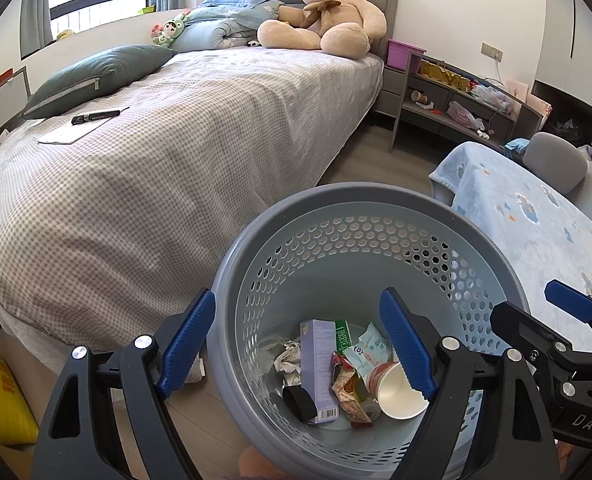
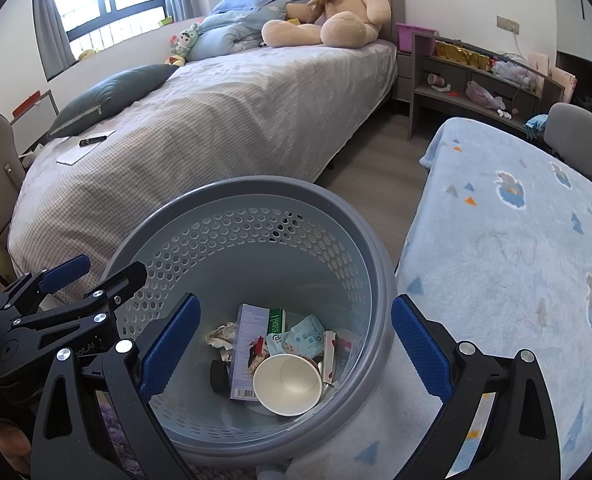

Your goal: Collect trash

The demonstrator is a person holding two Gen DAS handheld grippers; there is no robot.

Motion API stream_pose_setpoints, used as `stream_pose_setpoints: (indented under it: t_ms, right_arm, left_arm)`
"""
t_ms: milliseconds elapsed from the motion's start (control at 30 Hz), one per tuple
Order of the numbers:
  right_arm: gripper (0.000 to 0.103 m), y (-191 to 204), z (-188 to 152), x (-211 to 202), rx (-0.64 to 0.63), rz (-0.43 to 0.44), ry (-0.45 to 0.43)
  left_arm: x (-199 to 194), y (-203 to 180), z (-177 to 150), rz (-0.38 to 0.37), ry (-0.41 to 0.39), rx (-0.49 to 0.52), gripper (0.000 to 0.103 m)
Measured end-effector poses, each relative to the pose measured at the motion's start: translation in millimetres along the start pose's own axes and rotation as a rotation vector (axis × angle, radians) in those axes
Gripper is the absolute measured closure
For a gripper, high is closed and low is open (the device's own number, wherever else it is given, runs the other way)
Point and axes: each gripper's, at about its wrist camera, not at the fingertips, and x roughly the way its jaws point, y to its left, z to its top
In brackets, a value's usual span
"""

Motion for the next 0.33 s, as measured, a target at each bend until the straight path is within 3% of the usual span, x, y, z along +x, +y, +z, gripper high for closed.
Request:
stream_pose_setpoints:
  t_ms: [333]
  right_arm:
    - [0.008, 0.2, 0.0, 0.1, -0.001, -0.001, 0.000]
  left_arm:
    - [-0.2, 0.4, 0.8, -0.003, 0.000, -0.001, 0.022]
